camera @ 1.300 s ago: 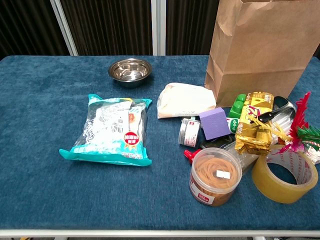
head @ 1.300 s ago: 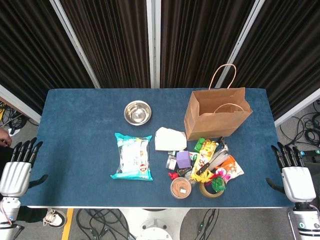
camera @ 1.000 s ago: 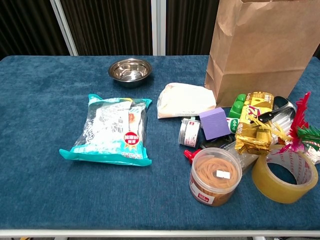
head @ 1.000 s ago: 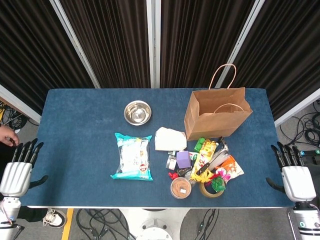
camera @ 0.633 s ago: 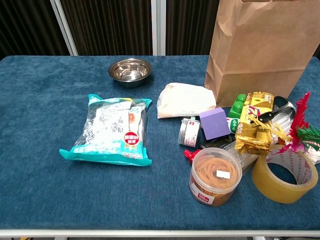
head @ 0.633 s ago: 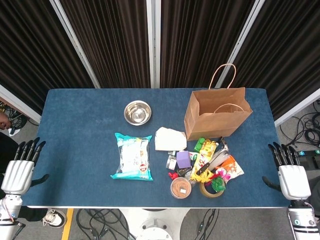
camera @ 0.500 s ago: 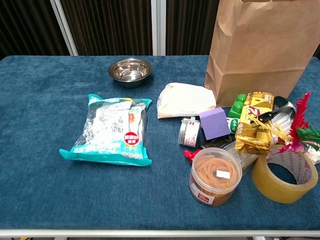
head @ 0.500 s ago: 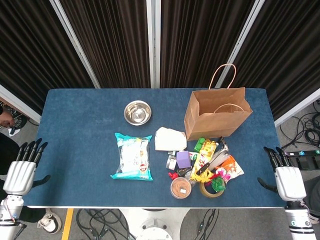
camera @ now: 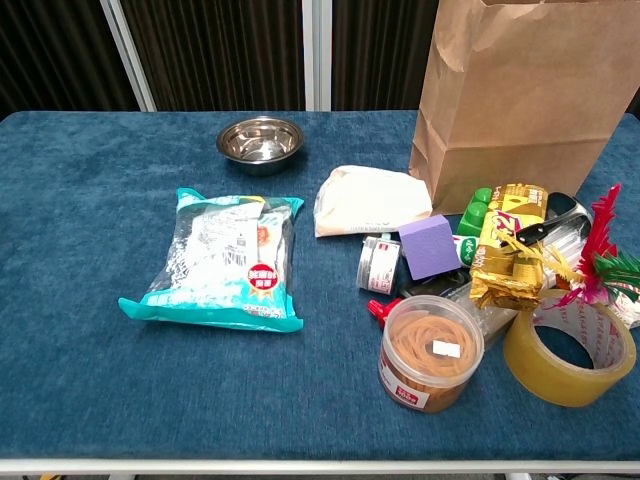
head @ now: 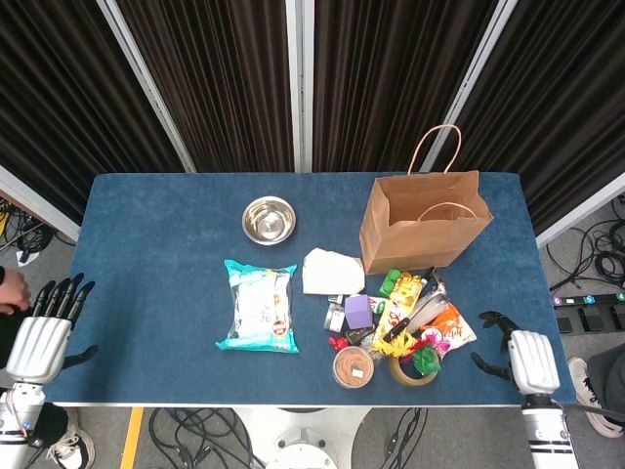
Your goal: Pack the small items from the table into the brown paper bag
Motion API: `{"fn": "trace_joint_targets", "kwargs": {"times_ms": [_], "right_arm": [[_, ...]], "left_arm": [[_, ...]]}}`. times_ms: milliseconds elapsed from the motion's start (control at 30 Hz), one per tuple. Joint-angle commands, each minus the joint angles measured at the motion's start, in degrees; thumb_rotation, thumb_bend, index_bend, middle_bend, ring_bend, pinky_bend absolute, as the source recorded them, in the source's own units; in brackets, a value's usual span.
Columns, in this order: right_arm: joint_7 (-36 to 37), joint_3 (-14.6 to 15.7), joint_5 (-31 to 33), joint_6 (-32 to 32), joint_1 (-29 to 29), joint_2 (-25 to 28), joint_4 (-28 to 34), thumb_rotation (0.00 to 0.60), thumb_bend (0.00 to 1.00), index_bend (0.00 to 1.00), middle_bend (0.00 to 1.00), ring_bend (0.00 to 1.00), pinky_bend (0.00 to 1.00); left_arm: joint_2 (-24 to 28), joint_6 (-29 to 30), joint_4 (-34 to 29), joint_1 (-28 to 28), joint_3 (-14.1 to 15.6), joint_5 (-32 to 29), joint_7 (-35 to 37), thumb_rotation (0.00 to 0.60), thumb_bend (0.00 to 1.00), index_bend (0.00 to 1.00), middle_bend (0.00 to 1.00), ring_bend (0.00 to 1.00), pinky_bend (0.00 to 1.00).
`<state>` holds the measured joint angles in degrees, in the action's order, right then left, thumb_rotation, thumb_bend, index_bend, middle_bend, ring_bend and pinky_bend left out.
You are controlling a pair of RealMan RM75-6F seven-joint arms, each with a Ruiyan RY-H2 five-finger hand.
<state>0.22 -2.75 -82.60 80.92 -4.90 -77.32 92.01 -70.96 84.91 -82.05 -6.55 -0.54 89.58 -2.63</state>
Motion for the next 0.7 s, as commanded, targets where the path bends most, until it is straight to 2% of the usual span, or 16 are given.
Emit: {"fn": "trace_joint_targets", "kwargs": {"times_ms": [33, 200, 267, 400, 700], "right_arm": [[-2.09, 0.35, 0.4, -1.66, -0.87, -0.15, 2.38, 0.6, 0.08, 0.33, 0.41, 0.65, 0.71], [-6.66, 0.99, -2.42, -0.59, -1.25, 0.67, 6.74, 0.6, 0.08, 0.34, 0.41, 0.42, 0.65], [-8.79, 1.2, -4.15, 1.08, -0.95, 0.04, 7.09, 0.6, 0.08, 0.36, 0.41, 0.38, 0.61], [-11.22, 1.47, -4.56, 1.7, -0.69, -1.27, 6.35, 0.6, 0.08, 0.36, 0.41, 0.35, 0.51], [-11.77, 1.18, -3.02, 0.0, -1.35, -3.59, 3.53, 0.6, 0.09, 0.38, 0.42, 0.35, 0.51]], "left_arm": [[-0.1, -0.37, 0.37, -0.21, 0.1, 0.05, 0.24, 0.6, 0.05, 0.06, 0.07, 0.0, 0.05], [-0.16, -0.59, 0.7, -0.49, 0.22, 0.35, 0.51, 0.6, 0.05, 0.06, 0.07, 0.0, 0.05], [-0.19, -0.55, 0.82, -0.51, 0.22, 0.38, 0.69, 0.6, 0.05, 0.06, 0.07, 0.0, 0.05], [-0.27, -0.65, 1.19, -0.35, 0.5, 0.3, 1.19, 0.6, 0.05, 0.07, 0.07, 0.0, 0.05], [-0.53, -0.89, 2.35, -0.57, 0.38, 0.08, 2.24, 0.6, 0.05, 0.1, 0.07, 0.0, 0.05]]}}
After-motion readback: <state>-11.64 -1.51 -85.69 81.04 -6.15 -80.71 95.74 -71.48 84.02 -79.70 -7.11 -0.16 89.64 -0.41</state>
